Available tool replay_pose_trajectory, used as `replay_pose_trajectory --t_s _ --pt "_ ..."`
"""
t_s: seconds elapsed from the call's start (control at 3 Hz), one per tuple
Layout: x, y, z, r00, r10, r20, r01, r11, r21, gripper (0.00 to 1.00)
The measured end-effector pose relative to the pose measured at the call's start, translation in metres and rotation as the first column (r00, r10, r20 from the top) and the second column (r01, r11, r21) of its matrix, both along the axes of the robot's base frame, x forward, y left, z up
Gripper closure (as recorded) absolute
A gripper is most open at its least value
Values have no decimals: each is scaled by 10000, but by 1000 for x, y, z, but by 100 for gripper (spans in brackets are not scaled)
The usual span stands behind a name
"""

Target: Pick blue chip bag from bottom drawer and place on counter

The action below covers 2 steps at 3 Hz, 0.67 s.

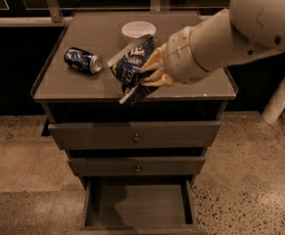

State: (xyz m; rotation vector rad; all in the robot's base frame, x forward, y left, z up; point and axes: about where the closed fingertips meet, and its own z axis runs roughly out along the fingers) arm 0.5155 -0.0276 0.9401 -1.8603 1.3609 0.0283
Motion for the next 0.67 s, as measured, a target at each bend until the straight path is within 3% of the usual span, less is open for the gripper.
replay_pose_trajectory --t_s 0.67 --pt "59 5 -7 9998 151 -160 -149 9998 88 100"
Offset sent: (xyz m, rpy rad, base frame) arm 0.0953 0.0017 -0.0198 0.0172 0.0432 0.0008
